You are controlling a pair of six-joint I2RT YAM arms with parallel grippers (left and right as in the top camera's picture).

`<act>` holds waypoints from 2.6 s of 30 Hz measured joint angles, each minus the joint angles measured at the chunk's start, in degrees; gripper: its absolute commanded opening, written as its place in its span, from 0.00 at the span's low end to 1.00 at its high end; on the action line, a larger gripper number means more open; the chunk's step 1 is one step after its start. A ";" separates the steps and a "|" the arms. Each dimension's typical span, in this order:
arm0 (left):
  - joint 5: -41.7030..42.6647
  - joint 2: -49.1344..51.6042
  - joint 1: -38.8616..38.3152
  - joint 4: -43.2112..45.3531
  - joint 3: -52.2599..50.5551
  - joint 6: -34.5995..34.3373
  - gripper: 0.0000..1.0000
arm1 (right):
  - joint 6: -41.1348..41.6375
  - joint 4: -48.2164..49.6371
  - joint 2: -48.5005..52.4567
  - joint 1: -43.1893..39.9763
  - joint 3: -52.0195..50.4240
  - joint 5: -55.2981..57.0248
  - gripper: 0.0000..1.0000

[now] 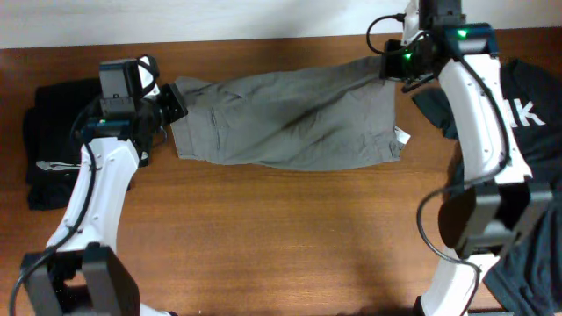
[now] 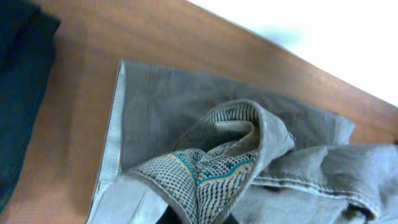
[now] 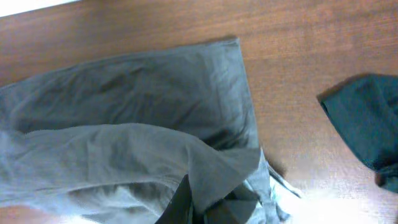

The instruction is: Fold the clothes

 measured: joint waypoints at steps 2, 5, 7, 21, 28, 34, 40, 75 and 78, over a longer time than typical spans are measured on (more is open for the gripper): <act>0.02 1.60 -0.17 2.78 0.00 0.04 0.01 | 0.04 1.86 1.88 0.00 0.02 0.42 0.04; -0.07 4.92 -0.98 7.37 0.00 0.04 0.01 | 0.04 4.50 4.35 0.00 0.02 0.87 0.04; -0.07 7.52 -1.75 10.78 0.04 0.04 0.01 | -0.02 6.56 5.90 0.00 0.02 1.27 0.04; -7.52 19.32 -5.51 22.29 0.09 0.04 0.02 | 0.02 17.81 18.21 0.00 0.07 2.58 0.08; -12.11 20.02 -5.51 24.68 0.09 0.07 0.04 | -0.28 19.26 20.65 0.00 0.07 2.60 0.09; -13.38 20.02 -5.68 24.15 0.09 0.07 0.01 | -0.55 19.30 20.65 0.00 0.13 2.58 0.09; -15.74 20.02 -5.73 19.08 0.20 -1.75 0.01 | -0.61 19.32 20.65 0.00 0.17 2.54 0.09; -3.39 25.00 -12.87 15.47 9.53 2.91 0.01 | -2.34 13.25 17.53 0.11 3.80 -4.46 0.07; -3.32 27.85 -12.85 15.65 9.53 2.93 0.01 | -2.29 14.80 19.37 0.13 3.72 -4.37 0.09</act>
